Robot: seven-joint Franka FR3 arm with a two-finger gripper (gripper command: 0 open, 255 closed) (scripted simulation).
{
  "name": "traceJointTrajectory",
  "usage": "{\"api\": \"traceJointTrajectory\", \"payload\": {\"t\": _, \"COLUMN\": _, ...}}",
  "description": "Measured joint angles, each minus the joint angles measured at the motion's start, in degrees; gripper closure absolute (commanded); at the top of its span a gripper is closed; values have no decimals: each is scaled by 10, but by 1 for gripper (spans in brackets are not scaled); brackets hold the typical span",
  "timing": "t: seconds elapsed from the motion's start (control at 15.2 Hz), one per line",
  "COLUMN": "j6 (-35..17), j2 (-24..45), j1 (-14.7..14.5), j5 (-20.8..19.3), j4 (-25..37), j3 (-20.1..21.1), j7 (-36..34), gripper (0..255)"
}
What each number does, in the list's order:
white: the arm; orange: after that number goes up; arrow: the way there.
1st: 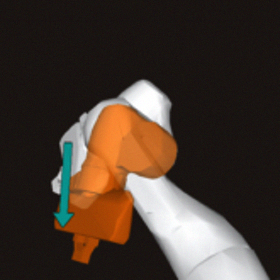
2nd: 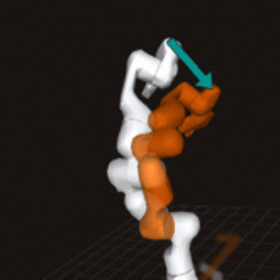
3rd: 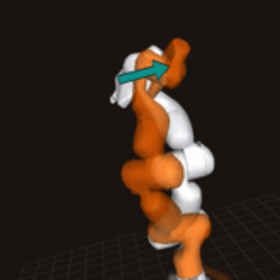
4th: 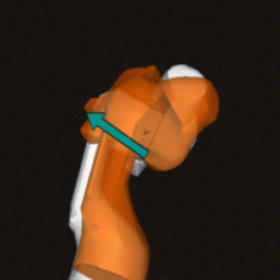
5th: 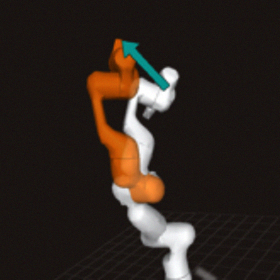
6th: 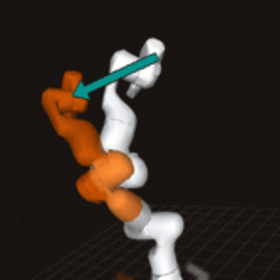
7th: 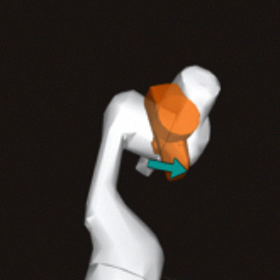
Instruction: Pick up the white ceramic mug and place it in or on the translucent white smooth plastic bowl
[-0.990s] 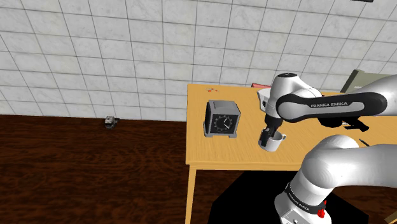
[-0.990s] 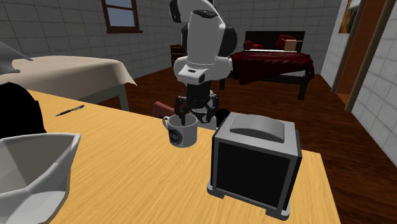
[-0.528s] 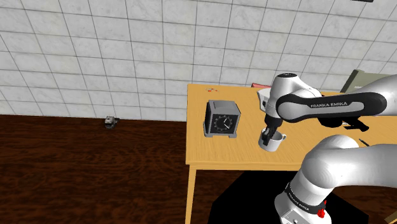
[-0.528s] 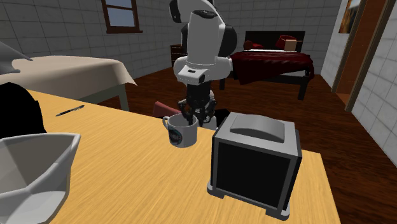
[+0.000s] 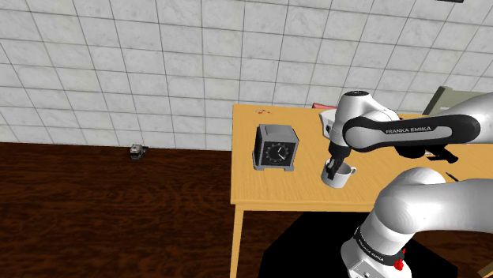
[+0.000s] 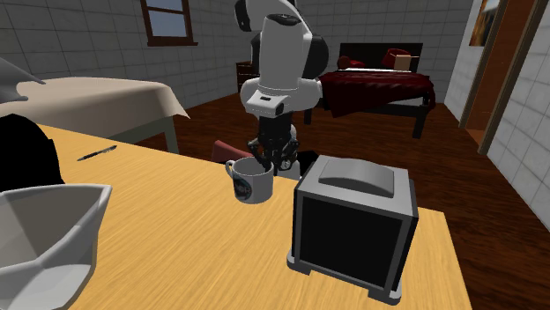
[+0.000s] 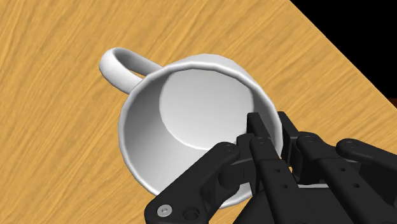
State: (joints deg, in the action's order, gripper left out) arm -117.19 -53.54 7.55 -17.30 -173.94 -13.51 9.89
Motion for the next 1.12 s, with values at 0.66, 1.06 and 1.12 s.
{"api": "traceJointTrajectory", "payload": {"t": 0.66, "j6": 87, "j2": -33, "j1": -10, "j5": 20, "j4": 55, "j3": 14, "j7": 7, "gripper": 255}}
{"api": "traceJointTrajectory", "payload": {"t": 1.06, "j6": 145, "j2": -48, "j1": -15, "j5": 33, "j4": 98, "j3": 25, "j7": 11, "gripper": 255}}
{"api": "traceJointTrajectory", "payload": {"t": 1.12, "j6": 152, "j2": -50, "j1": -16, "j5": 35, "j4": 103, "j3": 27, "j7": 11, "gripper": 255}}
